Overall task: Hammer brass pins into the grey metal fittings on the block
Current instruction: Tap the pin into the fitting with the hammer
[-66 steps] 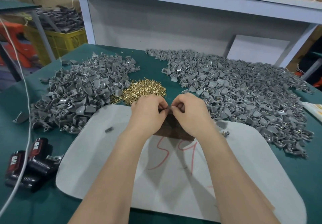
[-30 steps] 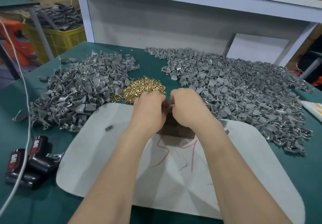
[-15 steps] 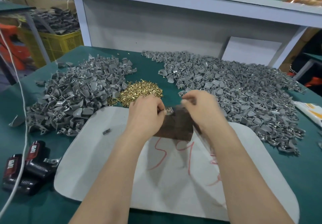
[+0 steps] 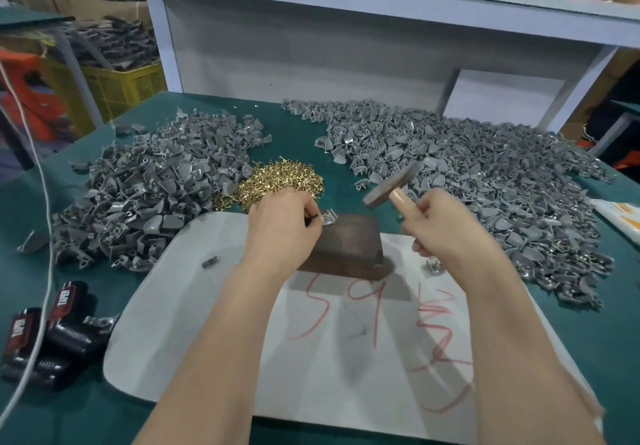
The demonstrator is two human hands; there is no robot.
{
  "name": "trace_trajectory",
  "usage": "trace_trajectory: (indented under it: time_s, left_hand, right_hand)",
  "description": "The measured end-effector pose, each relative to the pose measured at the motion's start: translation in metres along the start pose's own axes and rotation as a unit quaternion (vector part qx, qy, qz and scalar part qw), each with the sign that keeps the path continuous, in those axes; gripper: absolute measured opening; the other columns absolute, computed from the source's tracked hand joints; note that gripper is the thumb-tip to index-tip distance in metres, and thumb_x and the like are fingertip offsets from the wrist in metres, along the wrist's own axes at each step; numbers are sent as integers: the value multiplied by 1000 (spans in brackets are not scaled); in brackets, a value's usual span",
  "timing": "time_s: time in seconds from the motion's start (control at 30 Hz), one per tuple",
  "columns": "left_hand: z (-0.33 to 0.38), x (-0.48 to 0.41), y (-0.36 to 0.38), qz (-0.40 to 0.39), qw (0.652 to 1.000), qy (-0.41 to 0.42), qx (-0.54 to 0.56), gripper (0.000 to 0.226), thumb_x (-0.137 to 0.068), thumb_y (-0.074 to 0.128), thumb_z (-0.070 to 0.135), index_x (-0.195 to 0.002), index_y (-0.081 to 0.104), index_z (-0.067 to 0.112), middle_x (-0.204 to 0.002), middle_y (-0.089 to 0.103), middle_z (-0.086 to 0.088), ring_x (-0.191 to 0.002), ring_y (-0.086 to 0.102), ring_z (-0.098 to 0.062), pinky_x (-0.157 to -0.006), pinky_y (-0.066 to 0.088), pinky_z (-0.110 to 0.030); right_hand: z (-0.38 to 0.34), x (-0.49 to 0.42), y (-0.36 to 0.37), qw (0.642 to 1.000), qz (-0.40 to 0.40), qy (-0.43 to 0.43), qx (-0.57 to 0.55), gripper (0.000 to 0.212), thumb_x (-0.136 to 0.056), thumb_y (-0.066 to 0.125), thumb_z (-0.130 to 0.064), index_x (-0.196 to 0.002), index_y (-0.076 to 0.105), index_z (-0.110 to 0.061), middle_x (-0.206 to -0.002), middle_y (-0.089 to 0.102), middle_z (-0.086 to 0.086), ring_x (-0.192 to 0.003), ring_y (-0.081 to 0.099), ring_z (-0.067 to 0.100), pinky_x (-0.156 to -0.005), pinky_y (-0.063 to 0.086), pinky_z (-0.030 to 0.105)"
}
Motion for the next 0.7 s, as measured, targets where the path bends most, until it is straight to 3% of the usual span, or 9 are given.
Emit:
trace_trajectory:
  time_s: [0.1, 0.2, 0.27, 0.37, 0.4, 0.5, 0.57, 0.63, 0.7]
  left_hand:
    - [0, 0, 0, 8, 1000, 1, 3, 8, -88, 64, 28, -87, 70, 23, -97, 67, 4, -97, 59, -21, -90, 47, -42]
    - [0, -1, -1, 10, 1000, 9, -1, 9, -88, 64, 26, -87, 72, 21, -96, 69, 3, -97, 61, -24, -88, 48, -41]
    - [2, -1, -1, 11, 1000, 21, 10, 10, -87, 66, 23, -84, 74, 18, -91, 71, 1, -94, 62, -26, -85, 49, -41]
    - [0, 0, -3, 19, 999, 10, 32, 9, -86, 68, 22, -81, 73, 16, -87, 70, -2, -91, 61, -29, -83, 49, -43]
    - [0, 0, -3, 20, 999, 11, 33, 9, -86, 68, 22, -81, 73, 16, -87, 70, -3, -91, 61, -29, -83, 49, -43]
    - [3, 1, -3, 22, 998, 31, 40, 10, -85, 68, 20, -80, 75, 13, -87, 71, -4, -91, 62, -30, -82, 50, -42]
    - [2, -1, -3, 28, 998, 33, 42, 10, -85, 68, 18, -80, 75, 12, -86, 71, -6, -90, 62, -31, -81, 50, -42]
    - [0, 0, -3, 30, 998, 23, 42, 9, -85, 68, 19, -81, 73, 13, -88, 70, -6, -92, 60, -31, -82, 49, -43]
    - [1, 0, -3, 33, 998, 27, 36, 9, -84, 68, 20, -80, 73, 13, -87, 70, -7, -91, 60, -32, -81, 50, -42]
  right_hand:
    - [-25, 14, -9, 994, 39, -105, 6, 33, -93, 51, -42, -120, 56, -24, -91, 68, 3, -68, 59, 22, -69, 49, 36]
    - [-57, 47, -21, 957, 153, -246, 7, 37, -95, 52, -30, -132, 53, -31, -113, 69, -2, -98, 65, 21, -88, 51, 37]
    - [-70, 63, -19, 942, 168, -291, 11, 38, -95, 52, -28, -133, 52, -33, -119, 66, -6, -103, 64, 18, -92, 50, 36]
    - [-69, 60, 10, 948, 79, -275, 141, 37, -95, 50, -32, -131, 51, -42, -123, 63, -12, -107, 61, 18, -90, 47, 29]
    - [-67, 58, 9, 949, 86, -265, 150, 37, -95, 50, -32, -130, 51, -43, -122, 64, -13, -107, 61, 19, -88, 47, 29]
    - [-72, 65, -12, 943, 160, -289, 25, 38, -96, 50, -28, -132, 51, -37, -122, 64, -7, -109, 62, 17, -94, 49, 37]
    - [-74, 66, -9, 942, 152, -299, -13, 37, -96, 50, -28, -132, 51, -38, -121, 65, -6, -107, 63, 15, -94, 50, 36]
    - [-70, 64, 12, 950, 100, -280, 99, 38, -95, 50, -31, -130, 49, -44, -117, 67, -7, -103, 63, 20, -88, 50, 33]
    - [-72, 63, 11, 944, 102, -277, 149, 38, -95, 50, -34, -131, 49, -45, -118, 66, -9, -104, 62, 19, -87, 50, 32]
Point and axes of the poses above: each hand's wrist, its own x-axis away from the middle knuckle, its own y-axis out of the palm, z = x × y, the point moved 8 cm from there along -x, towards the middle knuckle
